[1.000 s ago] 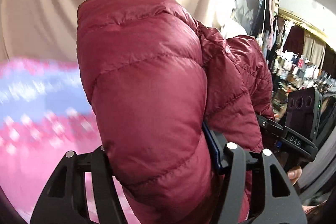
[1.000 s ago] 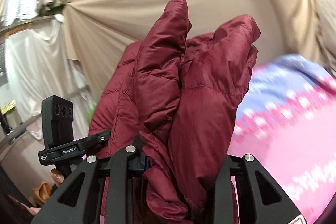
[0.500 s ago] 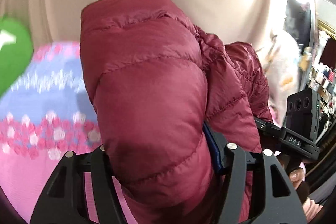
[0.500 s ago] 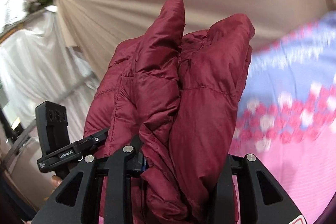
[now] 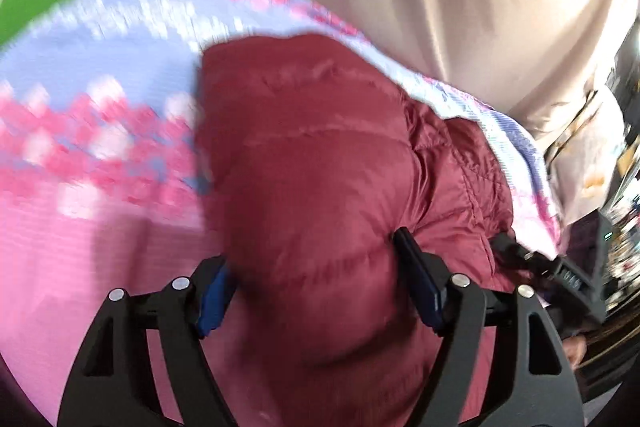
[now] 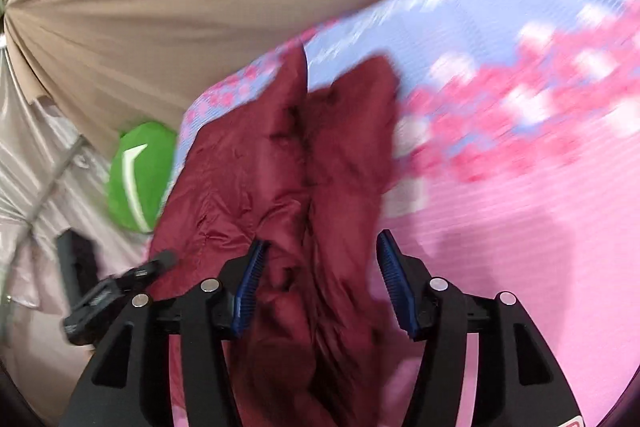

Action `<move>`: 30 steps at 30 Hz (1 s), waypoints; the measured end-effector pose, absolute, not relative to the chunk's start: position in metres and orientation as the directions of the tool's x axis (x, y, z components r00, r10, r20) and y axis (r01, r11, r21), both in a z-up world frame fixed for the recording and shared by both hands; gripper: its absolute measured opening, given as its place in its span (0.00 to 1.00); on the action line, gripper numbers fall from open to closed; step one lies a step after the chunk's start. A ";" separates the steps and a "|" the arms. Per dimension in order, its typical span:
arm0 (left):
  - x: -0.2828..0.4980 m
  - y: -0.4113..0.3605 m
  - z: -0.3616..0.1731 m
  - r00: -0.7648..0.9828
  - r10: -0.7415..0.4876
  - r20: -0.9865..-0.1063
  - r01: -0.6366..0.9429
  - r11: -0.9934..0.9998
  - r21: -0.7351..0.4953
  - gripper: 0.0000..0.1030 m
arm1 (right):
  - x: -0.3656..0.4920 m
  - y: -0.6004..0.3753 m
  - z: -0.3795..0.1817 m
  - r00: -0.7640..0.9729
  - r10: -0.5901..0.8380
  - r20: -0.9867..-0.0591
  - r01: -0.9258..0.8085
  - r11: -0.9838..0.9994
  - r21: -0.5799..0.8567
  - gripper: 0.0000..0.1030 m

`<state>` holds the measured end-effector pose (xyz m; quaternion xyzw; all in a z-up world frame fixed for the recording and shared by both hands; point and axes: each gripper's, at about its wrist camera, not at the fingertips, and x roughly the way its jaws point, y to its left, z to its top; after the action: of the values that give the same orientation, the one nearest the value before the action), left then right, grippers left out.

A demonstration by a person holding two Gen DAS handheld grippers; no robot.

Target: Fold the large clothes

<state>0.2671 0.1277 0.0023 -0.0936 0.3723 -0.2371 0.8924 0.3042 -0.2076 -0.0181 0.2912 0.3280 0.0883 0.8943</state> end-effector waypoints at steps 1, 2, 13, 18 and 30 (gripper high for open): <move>0.259 0.129 0.008 0.646 -0.449 -0.617 0.344 0.893 -0.290 0.70 | 0.295 -0.208 -0.009 0.786 0.302 -0.540 0.047 0.841 0.539 0.54; 0.248 0.130 0.017 0.680 -0.408 -0.609 0.336 0.912 -0.237 0.70 | 0.280 -0.206 0.006 0.810 0.239 -0.535 0.063 0.872 0.485 0.49; 0.186 0.067 0.008 0.648 -0.330 -0.686 0.369 0.924 -0.097 0.71 | 0.242 -0.151 0.007 0.776 0.139 -0.615 -0.048 0.986 0.162 0.07; 0.176 0.059 -0.007 0.703 -0.238 -0.670 0.313 0.950 -0.009 0.72 | 0.248 -0.154 -0.028 0.726 0.104 -0.680 -0.026 0.992 0.123 0.03; 0.177 0.053 -0.020 0.726 -0.173 -0.665 0.272 0.961 0.047 0.73 | 0.244 -0.156 -0.010 0.749 0.133 -0.649 -0.064 0.990 0.129 0.03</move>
<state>0.1767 0.0529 -0.0204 0.0709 0.3499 -0.1201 0.9263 0.2439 -0.1556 -0.0096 0.0494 0.3503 0.0528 0.9339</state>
